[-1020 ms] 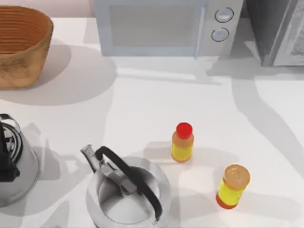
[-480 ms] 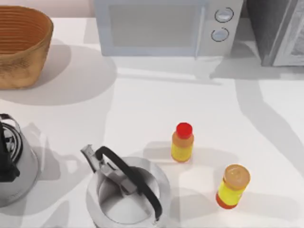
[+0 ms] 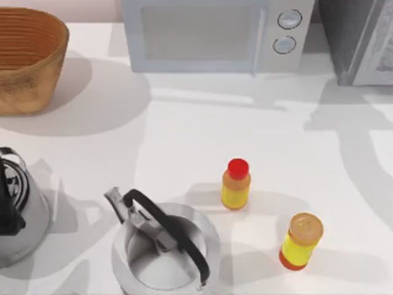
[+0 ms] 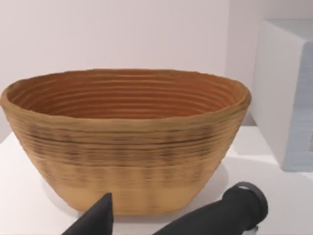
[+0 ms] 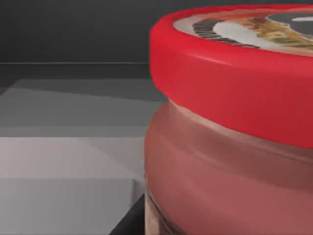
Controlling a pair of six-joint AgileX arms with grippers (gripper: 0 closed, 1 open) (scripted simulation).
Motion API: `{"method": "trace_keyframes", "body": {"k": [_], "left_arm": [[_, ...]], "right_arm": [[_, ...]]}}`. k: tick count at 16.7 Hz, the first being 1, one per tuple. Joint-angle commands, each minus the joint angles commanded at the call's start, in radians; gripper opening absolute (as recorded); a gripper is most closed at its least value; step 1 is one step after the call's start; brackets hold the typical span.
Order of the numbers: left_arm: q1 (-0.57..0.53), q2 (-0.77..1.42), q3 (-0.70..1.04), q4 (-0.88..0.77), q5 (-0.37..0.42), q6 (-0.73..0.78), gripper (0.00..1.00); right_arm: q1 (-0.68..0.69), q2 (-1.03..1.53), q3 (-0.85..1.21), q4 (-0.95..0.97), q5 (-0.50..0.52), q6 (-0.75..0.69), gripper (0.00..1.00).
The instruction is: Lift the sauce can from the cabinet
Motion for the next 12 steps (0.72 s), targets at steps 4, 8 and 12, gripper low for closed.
{"method": "trace_keyframes", "body": {"k": [4, 8, 12], "left_arm": [[0.0, 0.0, 0.0, 0.0, 0.0, 0.0, 1.0], [0.0, 0.0, 0.0, 0.0, 0.0, 0.0, 1.0], [0.0, 0.0, 0.0, 0.0, 0.0, 0.0, 1.0]], "right_arm": [[-0.129, -0.28, -0.496, 0.149, -0.132, -0.007, 0.0], [-0.258, -0.562, -0.961, 0.301, -0.265, -0.015, 0.0], [-0.368, -0.805, -1.283, 0.433, -0.379, -0.021, 0.0]]}}
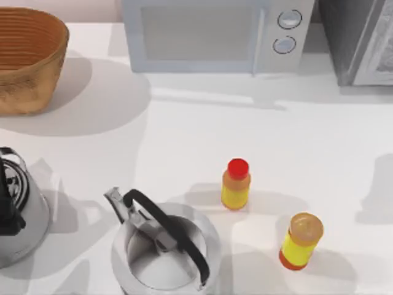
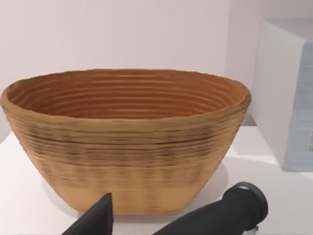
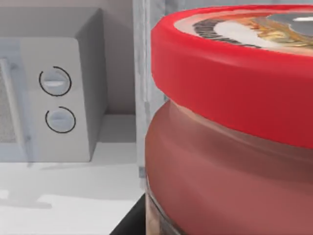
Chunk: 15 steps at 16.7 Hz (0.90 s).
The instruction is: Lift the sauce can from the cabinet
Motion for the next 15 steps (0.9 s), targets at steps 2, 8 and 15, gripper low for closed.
{"method": "trace_keyframes", "body": {"k": [2, 8, 15], "left_arm": [[0.0, 0.0, 0.0, 0.0, 0.0, 0.0, 1.0], [0.0, 0.0, 0.0, 0.0, 0.0, 0.0, 1.0], [0.0, 0.0, 0.0, 0.0, 0.0, 0.0, 1.0]], "right_arm": [[-0.039, -0.086, -0.099, 0.048, -0.041, -0.002, 0.0], [-0.07, -0.151, -0.169, 0.084, -0.072, -0.004, 0.0], [-0.066, -0.084, -0.16, 0.132, -0.091, -0.001, 0.0]]}}
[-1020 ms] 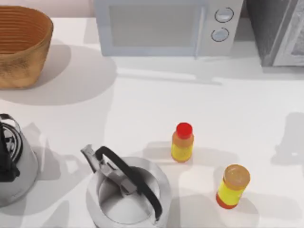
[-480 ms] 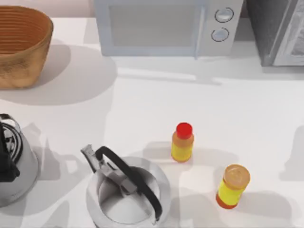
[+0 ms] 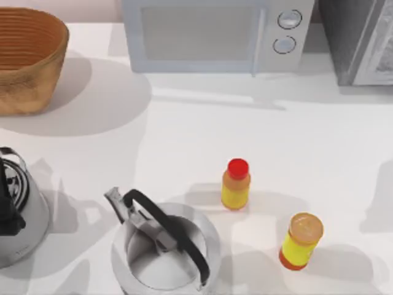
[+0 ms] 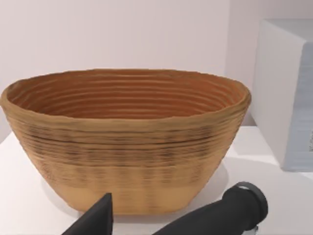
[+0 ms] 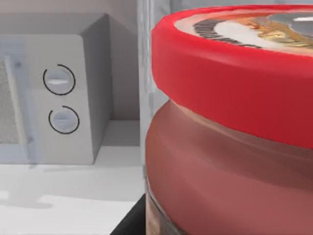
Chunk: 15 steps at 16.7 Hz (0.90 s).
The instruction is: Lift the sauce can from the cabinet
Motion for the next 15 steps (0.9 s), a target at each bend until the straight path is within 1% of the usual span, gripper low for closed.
{"method": "trace_keyframes", "body": {"k": [15], "left_arm": [[0.0, 0.0, 0.0, 0.0, 0.0, 0.0, 1.0]], "right_arm": [[0.012, 0.62, 0.1, 0.526, -0.219, 0.006, 0.0]]}}
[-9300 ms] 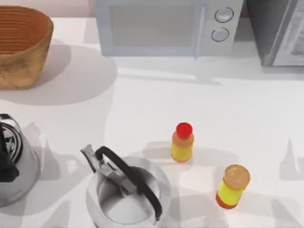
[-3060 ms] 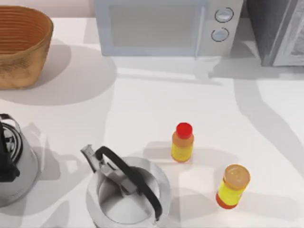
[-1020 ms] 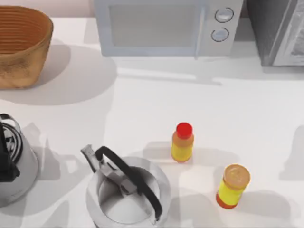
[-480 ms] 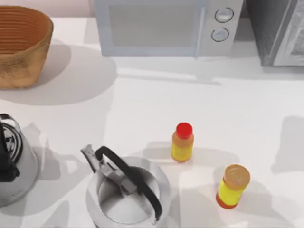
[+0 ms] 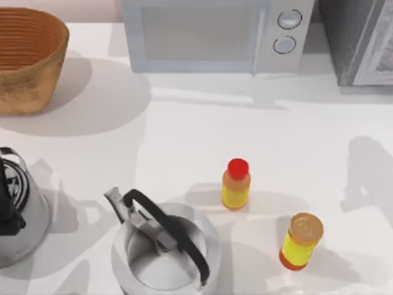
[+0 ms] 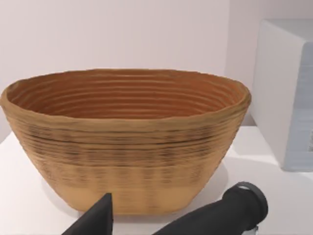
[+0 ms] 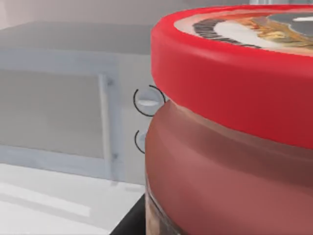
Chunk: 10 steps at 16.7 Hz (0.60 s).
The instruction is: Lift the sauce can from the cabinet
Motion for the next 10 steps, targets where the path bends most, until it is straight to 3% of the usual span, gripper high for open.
{"method": "trace_keyframes", "body": {"k": [10], "left_arm": [[0.0, 0.0, 0.0, 0.0, 0.0, 0.0, 1.0]], "right_arm": [[-0.001, 0.419, 0.065, 0.351, -0.139, 0.0, 0.0]]}}
